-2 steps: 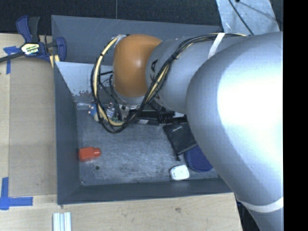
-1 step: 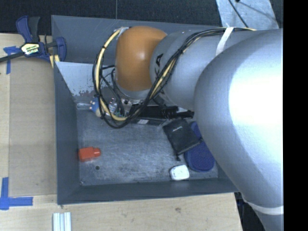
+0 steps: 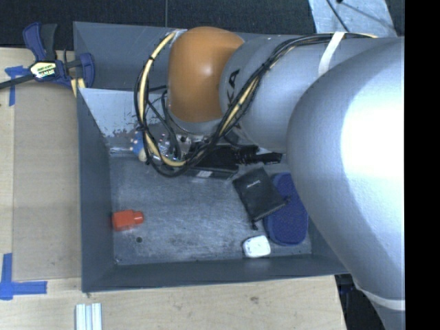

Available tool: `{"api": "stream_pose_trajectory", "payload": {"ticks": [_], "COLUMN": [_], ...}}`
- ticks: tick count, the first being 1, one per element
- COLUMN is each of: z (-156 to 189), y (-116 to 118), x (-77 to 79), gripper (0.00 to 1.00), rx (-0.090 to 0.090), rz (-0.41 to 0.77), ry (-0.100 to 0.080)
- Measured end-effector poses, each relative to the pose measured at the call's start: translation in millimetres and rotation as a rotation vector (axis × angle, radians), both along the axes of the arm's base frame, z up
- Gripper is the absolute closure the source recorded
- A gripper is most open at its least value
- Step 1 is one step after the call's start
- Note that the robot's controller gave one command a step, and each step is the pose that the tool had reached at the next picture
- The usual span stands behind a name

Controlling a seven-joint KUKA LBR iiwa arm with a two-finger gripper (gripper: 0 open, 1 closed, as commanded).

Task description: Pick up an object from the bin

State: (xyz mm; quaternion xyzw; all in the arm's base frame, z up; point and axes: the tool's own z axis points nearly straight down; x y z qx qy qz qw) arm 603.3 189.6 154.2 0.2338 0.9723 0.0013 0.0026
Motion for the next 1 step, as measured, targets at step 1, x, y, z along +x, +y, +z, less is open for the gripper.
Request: {"api": "stream_pose_trajectory", "payload": {"ticks": [1], "z": [29.6], "y": [-0.6], "x": [1.7], "gripper": [1.00], "rx": [0.000], "rz": [0.001], "ry": [-0.001]}}
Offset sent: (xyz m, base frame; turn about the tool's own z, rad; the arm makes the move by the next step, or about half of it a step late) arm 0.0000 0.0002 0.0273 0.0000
